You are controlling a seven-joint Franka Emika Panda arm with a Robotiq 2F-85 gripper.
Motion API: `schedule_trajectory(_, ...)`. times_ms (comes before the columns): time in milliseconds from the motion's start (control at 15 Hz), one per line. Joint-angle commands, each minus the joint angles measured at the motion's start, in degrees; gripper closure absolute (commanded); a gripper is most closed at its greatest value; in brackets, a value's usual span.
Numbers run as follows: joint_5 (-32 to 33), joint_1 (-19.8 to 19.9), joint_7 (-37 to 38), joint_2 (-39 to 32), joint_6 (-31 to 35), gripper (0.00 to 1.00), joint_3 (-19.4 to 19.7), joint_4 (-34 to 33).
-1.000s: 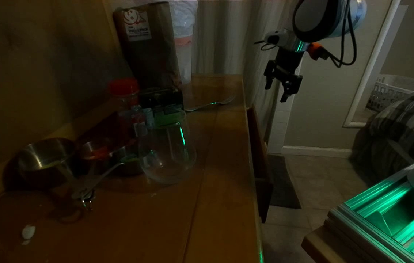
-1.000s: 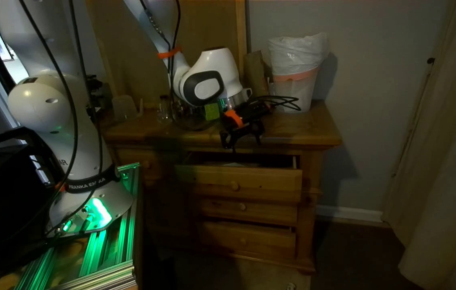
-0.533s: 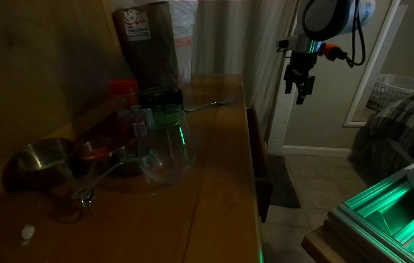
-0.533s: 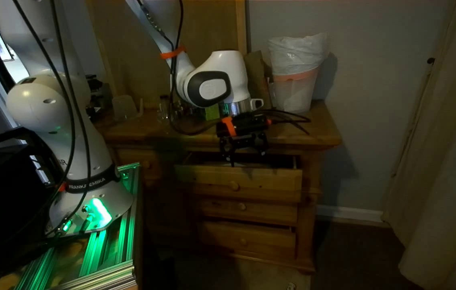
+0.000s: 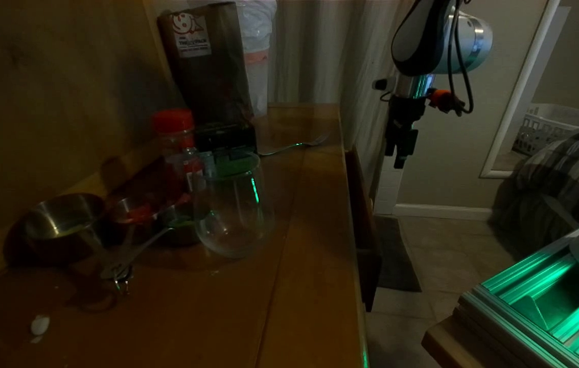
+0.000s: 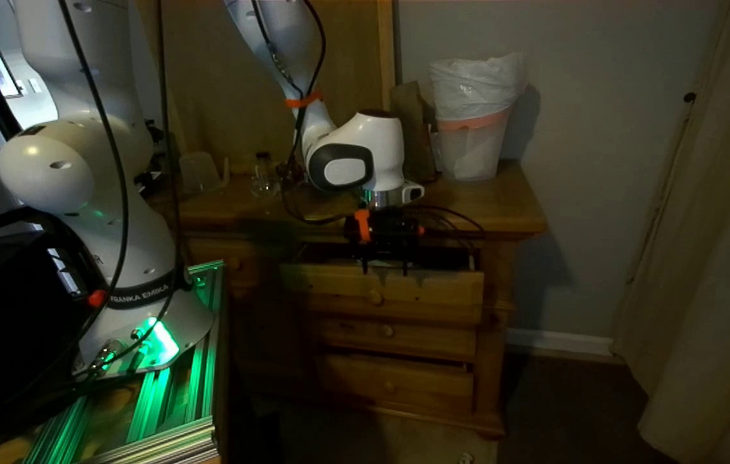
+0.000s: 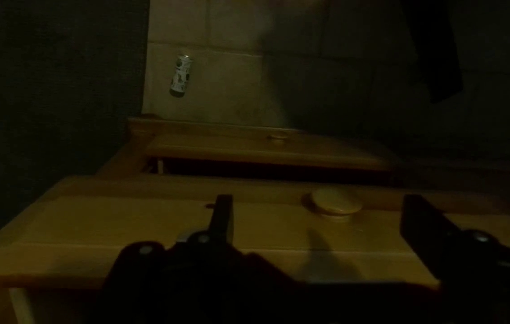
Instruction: Open the first top drawer, then put the plastic in the drawer and close the drawer
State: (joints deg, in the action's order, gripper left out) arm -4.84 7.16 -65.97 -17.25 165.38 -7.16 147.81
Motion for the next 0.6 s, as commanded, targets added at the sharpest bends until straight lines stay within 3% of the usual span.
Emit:
schedule_trajectory(0,-4.0,7.8,-4.5,-6.6,3.5,0.33,-6.9,-4.1)
schedule_trajectory(133,-5.1,13.4,-6.8,-10.0,5.3,0.49,-11.9,-5.8)
schedule_trajectory(533,-1.7,25.6,-8.3,-19.3,9.9,0.92,-21.9,-9.3)
